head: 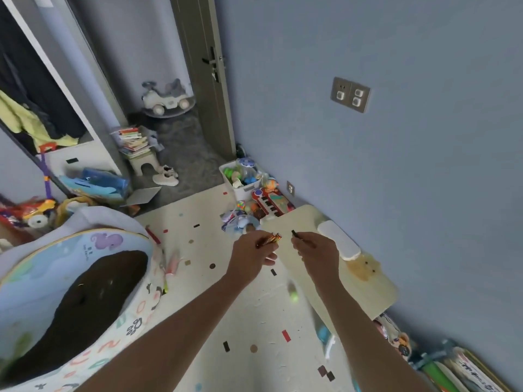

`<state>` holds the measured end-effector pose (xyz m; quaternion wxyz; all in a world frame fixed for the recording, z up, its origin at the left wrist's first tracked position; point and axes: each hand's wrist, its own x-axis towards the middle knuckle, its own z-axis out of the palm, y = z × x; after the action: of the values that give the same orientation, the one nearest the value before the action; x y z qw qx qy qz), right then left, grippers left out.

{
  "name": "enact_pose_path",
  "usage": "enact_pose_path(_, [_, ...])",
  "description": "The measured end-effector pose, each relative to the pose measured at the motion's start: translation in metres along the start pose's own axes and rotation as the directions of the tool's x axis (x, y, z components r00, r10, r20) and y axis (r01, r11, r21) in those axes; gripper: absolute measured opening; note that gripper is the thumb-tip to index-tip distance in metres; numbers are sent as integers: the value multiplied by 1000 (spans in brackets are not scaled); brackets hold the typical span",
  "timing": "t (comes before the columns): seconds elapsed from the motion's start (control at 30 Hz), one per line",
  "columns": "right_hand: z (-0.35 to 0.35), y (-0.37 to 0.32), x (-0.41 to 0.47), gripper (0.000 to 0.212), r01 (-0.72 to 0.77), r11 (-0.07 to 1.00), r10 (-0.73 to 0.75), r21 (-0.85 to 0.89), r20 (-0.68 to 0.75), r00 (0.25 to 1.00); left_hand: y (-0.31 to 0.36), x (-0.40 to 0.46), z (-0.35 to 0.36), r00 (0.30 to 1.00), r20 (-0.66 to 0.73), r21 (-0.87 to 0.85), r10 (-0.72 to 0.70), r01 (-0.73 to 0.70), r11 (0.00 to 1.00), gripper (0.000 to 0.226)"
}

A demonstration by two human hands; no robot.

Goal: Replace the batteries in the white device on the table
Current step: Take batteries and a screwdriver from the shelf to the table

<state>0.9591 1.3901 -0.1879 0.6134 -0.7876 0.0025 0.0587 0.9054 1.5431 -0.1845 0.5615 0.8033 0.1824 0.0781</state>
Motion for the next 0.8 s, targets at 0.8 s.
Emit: enact_pose_path(0.8, [51, 141, 328, 8, -314, 916, 399, 248, -511, 762, -94, 422, 160, 782, 623, 136, 25, -140, 981, 9])
